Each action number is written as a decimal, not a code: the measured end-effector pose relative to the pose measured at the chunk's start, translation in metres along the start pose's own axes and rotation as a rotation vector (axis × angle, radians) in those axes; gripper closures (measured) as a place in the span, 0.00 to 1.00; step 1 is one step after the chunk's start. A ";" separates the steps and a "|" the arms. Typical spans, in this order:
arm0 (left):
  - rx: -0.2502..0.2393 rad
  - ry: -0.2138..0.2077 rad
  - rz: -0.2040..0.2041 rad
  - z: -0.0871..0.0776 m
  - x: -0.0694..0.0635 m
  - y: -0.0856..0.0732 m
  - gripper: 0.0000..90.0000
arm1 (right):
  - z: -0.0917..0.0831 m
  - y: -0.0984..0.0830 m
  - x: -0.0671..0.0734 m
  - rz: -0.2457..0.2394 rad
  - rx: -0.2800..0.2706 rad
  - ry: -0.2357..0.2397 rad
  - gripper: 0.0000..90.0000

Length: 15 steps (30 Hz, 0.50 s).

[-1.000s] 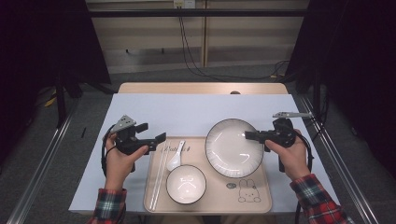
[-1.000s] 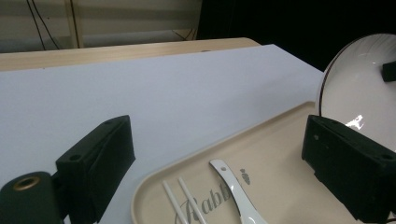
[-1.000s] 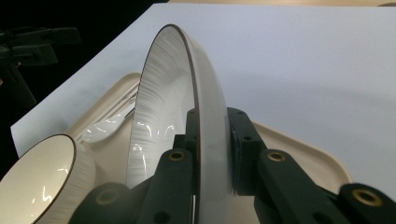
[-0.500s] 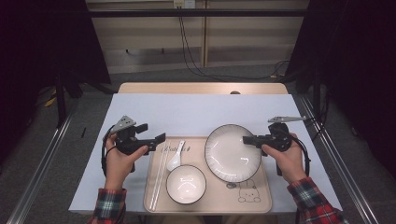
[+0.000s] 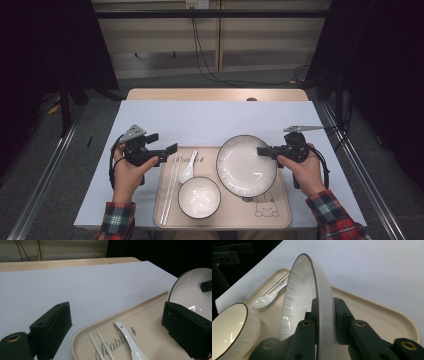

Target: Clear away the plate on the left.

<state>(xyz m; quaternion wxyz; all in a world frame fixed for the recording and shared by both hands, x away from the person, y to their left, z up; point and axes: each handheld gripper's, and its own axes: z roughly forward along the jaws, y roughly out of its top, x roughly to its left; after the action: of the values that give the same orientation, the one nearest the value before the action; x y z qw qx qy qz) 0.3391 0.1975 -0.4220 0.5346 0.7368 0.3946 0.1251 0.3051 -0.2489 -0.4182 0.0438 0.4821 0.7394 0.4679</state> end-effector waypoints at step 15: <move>-0.005 0.004 -0.004 -0.001 -0.001 0.000 0.10 | 0.007 -0.004 0.001 -0.018 0.024 0.001 0.90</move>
<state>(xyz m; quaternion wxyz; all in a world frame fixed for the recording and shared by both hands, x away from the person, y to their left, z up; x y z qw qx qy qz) 0.3377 0.1976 -0.4213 0.5359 0.7344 0.3968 0.1264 0.3055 -0.2442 -0.4246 0.0418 0.4757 0.7494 0.4586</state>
